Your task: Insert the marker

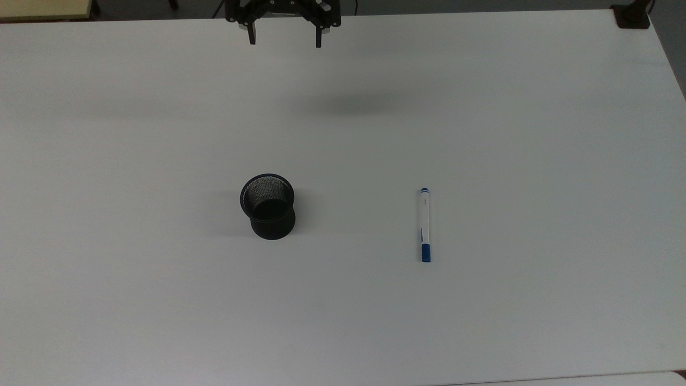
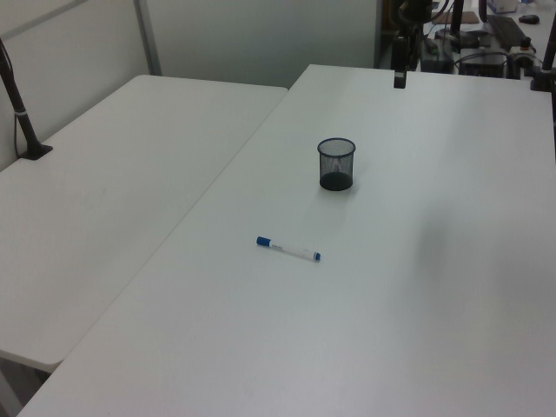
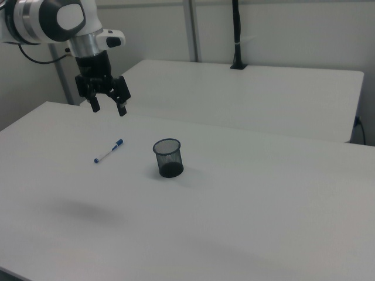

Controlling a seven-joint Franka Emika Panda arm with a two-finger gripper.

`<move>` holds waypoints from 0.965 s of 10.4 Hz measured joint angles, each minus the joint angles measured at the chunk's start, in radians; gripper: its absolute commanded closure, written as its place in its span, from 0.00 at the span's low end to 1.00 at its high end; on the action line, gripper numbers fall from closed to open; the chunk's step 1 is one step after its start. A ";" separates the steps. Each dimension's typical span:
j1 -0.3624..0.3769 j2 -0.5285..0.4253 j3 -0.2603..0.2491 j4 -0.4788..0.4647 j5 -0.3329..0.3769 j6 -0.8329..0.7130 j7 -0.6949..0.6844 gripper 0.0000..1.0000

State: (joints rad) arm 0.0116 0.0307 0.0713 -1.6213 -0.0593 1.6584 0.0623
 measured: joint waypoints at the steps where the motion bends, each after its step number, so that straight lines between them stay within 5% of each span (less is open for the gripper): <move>1: 0.000 0.000 0.000 0.000 0.000 0.000 0.000 0.00; 6: -0.010 0.004 -0.001 0.000 0.000 0.051 -0.009 0.00; 10: -0.004 0.060 0.010 -0.006 0.000 0.237 -0.003 0.00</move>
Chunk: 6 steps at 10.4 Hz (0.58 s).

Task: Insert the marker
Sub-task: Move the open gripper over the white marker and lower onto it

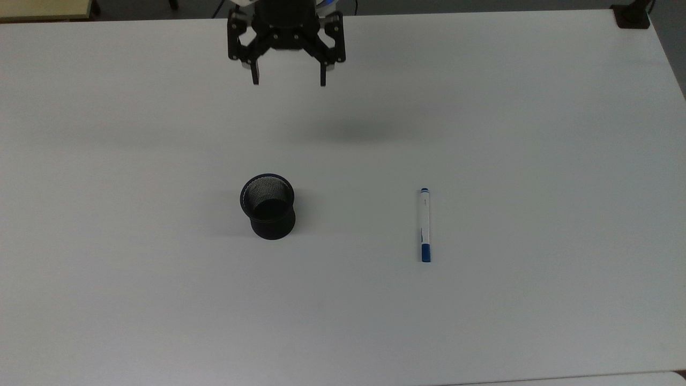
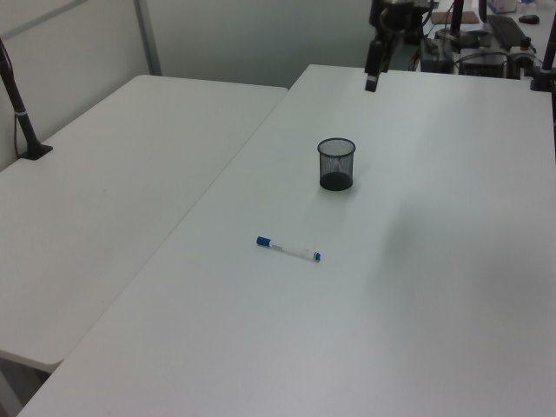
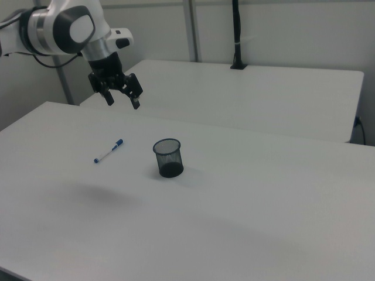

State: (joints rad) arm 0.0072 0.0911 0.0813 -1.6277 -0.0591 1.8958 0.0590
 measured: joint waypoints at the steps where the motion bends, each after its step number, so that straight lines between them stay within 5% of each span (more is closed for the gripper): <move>1: 0.010 0.021 0.002 0.002 0.002 0.038 0.002 0.00; 6: 0.142 0.182 0.006 0.018 0.002 0.202 0.151 0.00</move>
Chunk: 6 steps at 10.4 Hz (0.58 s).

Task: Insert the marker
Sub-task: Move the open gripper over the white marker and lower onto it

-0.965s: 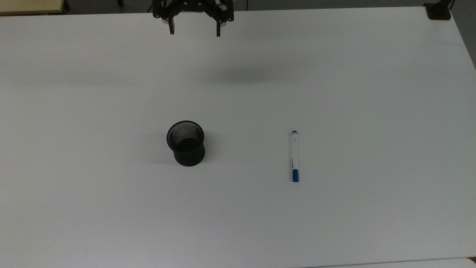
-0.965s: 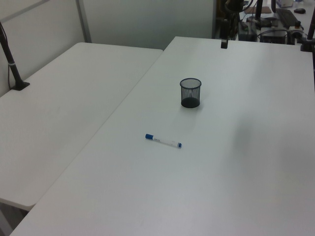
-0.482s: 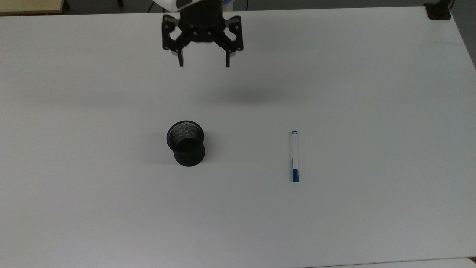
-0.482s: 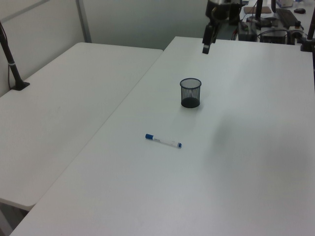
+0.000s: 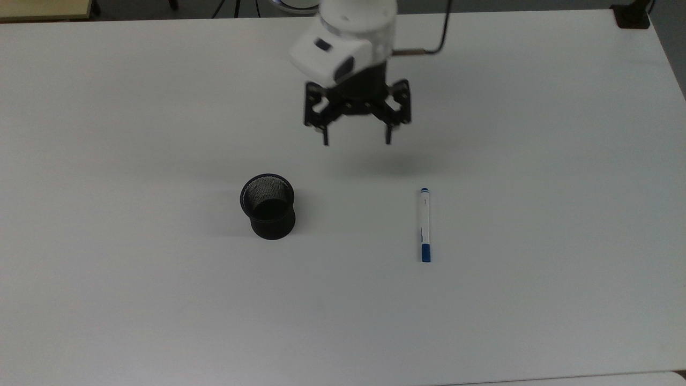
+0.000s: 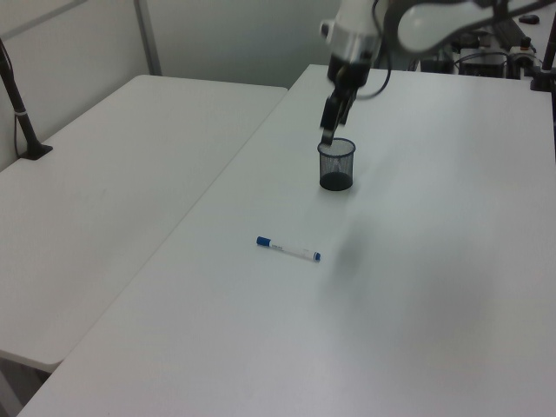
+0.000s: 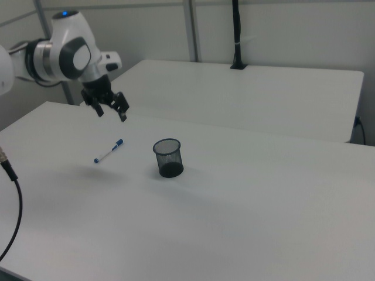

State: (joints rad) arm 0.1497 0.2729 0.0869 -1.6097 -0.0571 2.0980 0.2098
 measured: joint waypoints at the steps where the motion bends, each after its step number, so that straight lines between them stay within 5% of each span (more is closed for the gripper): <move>1: 0.027 0.044 0.000 0.000 -0.003 0.039 0.032 0.00; 6: 0.099 0.192 0.001 0.007 -0.130 0.223 0.123 0.11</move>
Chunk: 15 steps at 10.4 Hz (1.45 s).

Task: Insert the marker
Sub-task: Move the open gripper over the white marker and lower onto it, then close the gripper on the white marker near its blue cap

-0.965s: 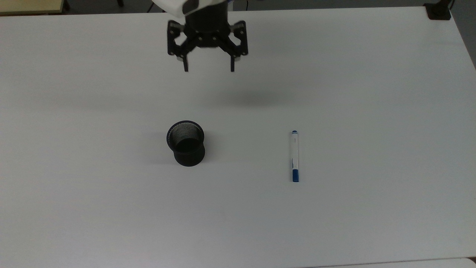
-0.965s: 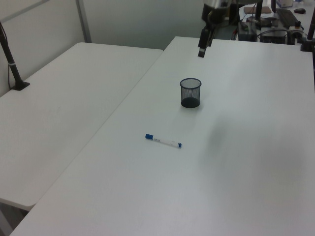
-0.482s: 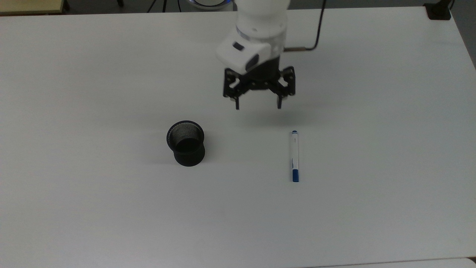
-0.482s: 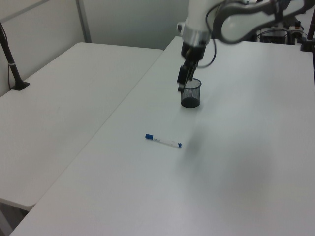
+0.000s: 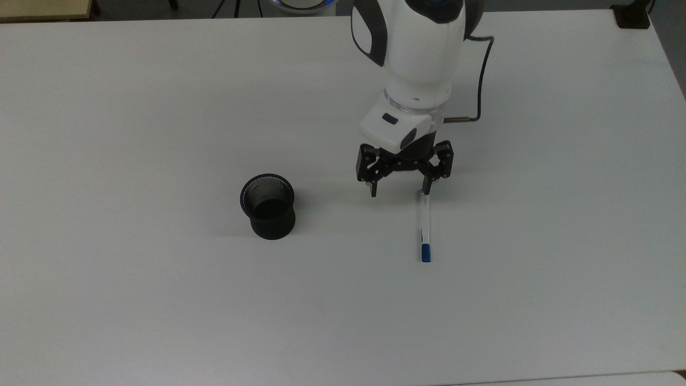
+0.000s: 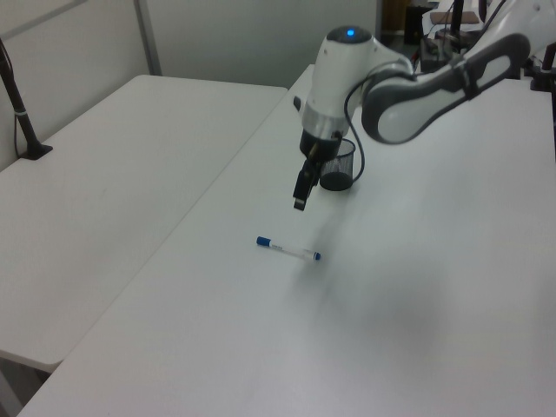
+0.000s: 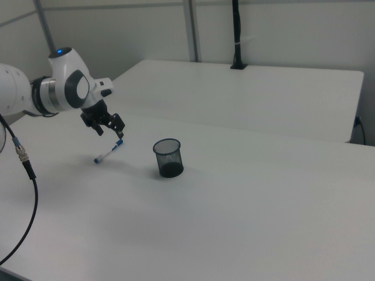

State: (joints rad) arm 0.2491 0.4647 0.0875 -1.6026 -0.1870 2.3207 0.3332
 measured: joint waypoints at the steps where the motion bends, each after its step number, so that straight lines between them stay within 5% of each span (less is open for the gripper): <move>1: 0.006 0.026 0.000 0.001 -0.032 0.046 0.030 0.14; 4: 0.035 0.128 -0.001 0.056 -0.147 0.123 0.201 0.19; 9: 0.058 0.233 -0.002 0.138 -0.241 0.173 0.312 0.68; 15: 0.058 0.254 -0.004 0.151 -0.301 0.177 0.320 0.80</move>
State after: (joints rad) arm 0.3074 0.7183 0.0834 -1.4512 -0.4883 2.4978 0.6536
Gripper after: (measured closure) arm 0.775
